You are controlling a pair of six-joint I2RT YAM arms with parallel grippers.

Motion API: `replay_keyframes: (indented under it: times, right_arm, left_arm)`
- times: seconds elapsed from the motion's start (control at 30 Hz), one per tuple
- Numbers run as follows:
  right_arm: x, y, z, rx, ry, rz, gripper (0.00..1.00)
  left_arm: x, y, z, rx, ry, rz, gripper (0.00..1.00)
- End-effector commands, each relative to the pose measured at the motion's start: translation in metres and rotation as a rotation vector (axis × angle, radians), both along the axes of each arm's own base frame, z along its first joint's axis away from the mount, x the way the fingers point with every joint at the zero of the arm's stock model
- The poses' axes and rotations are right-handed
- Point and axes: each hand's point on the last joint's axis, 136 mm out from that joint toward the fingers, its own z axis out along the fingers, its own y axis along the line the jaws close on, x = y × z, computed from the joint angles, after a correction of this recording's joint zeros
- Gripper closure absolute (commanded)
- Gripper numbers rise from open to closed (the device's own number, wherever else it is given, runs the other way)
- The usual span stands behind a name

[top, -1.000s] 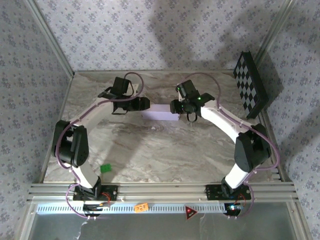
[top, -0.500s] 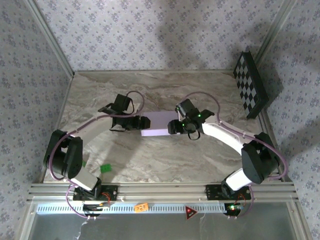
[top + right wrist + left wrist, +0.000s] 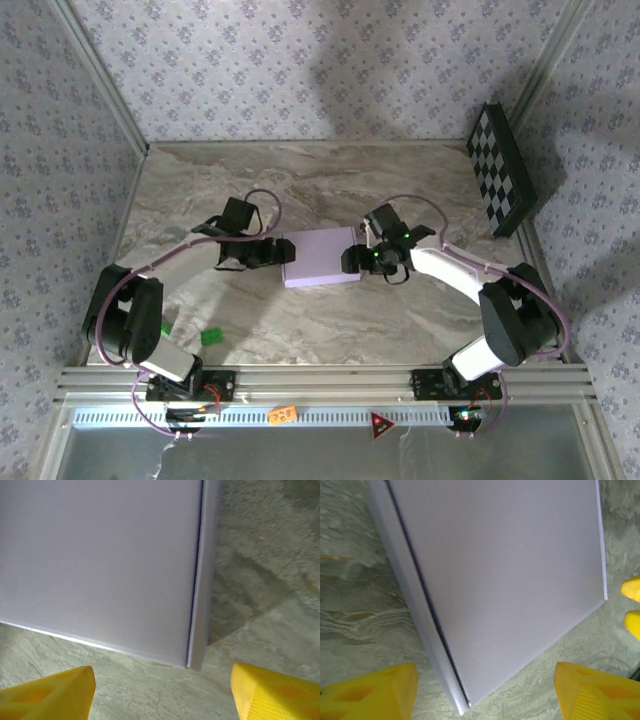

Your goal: Fold the paper box

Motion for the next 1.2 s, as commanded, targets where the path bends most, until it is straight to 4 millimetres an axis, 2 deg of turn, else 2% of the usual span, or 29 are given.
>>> replay_keyframes:
  times: [0.0,0.17,0.37,0.47,0.63,0.73,0.83,0.93,1.03,1.17]
  right_arm:
    - [0.016,0.001,0.006,0.056,0.002,0.027,0.27]
    - [0.035,0.008,-0.005,0.136,0.052,0.048,0.3]
    - [0.047,0.024,-0.012,0.177,0.086,0.067,0.35]
    - [0.05,0.036,-0.007,0.194,0.078,0.08,0.37]
    - [0.058,0.068,0.007,0.225,0.049,0.11,0.38]
    - [0.069,0.096,0.018,0.279,0.033,0.116,0.38]
    - [0.086,0.125,0.028,0.3,-0.015,0.115,0.4]
    - [0.107,0.157,0.041,0.315,-0.085,0.116,0.4]
    - [0.133,0.194,0.052,0.401,-0.152,0.088,0.41]
    - [0.167,0.243,0.068,0.522,-0.273,0.039,0.47]
  left_arm:
    - [0.011,0.004,0.003,0.006,-0.011,0.034,0.27]
    - [0.017,-0.007,-0.011,-0.042,0.037,0.034,0.29]
    - [0.029,-0.018,-0.014,-0.094,0.033,0.036,0.31]
    - [0.034,-0.02,-0.012,-0.097,0.025,0.036,0.32]
    - [0.05,-0.01,-0.001,-0.094,-0.009,0.062,0.32]
    - [0.065,0.006,0.007,-0.074,-0.03,0.083,0.32]
    - [0.085,0.034,0.015,-0.034,-0.063,0.128,0.32]
    - [0.109,0.065,0.021,-0.012,-0.097,0.189,0.32]
    - [0.135,0.099,0.029,-0.005,-0.122,0.268,0.32]
    - [0.174,0.145,0.035,-0.016,-0.173,0.389,0.32]
